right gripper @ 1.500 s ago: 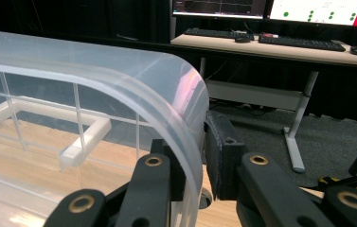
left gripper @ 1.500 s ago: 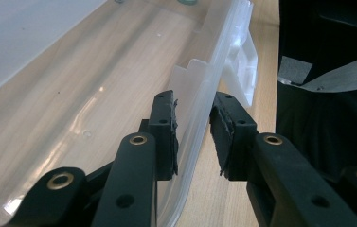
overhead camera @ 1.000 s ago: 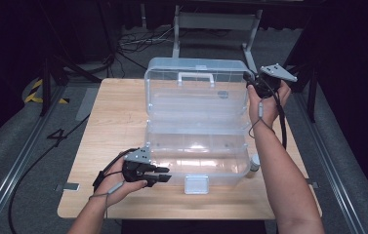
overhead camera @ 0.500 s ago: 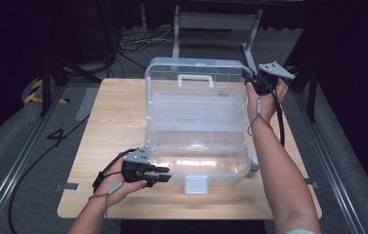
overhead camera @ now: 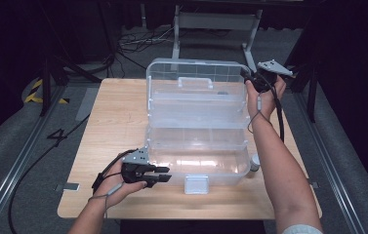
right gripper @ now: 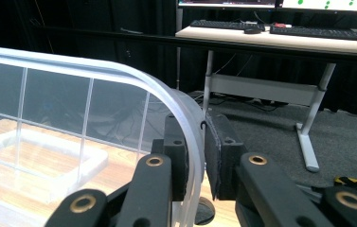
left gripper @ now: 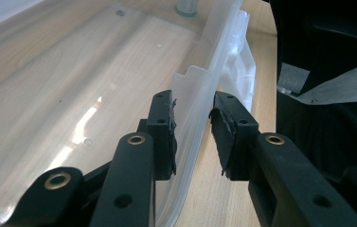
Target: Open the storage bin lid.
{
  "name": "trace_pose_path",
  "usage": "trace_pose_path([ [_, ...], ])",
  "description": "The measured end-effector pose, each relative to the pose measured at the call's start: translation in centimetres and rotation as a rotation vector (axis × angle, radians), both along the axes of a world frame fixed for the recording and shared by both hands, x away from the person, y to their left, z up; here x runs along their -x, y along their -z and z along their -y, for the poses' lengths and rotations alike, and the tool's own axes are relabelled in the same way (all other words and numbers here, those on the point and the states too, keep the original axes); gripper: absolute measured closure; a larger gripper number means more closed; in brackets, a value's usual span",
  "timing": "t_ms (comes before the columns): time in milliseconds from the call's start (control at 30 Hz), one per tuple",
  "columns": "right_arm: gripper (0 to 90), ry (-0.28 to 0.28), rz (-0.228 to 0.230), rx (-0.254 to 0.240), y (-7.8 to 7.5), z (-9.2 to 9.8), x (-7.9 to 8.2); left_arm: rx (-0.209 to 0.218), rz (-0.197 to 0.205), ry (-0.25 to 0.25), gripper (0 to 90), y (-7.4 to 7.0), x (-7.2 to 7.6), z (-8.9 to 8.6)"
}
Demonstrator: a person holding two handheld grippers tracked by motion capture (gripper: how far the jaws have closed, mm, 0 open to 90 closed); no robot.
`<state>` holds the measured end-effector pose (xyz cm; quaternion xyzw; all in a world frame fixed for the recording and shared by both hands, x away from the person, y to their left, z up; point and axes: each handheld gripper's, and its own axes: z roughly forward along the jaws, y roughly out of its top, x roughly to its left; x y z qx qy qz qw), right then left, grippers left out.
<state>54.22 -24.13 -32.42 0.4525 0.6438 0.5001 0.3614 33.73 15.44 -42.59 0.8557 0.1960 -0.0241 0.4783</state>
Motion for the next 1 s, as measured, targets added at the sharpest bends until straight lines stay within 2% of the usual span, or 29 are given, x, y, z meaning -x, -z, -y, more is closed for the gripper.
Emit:
trace_pose_path([
  [533,80.8,-0.021,-0.029,0.021,0.7,0.1,-1.8,0.012,-0.002,0.0,70.1,0.1,0.0,0.0],
  [667,80.9,-0.031,-0.04,0.039,1.0,0.1,-2.3,0.012,-0.003,0.0,70.1,0.1,0.0,0.0],
  [1000,81.3,-0.063,-0.052,0.055,2.1,0.4,-3.5,0.015,-0.002,0.001,70.1,0.1,0.0,0.0],
])
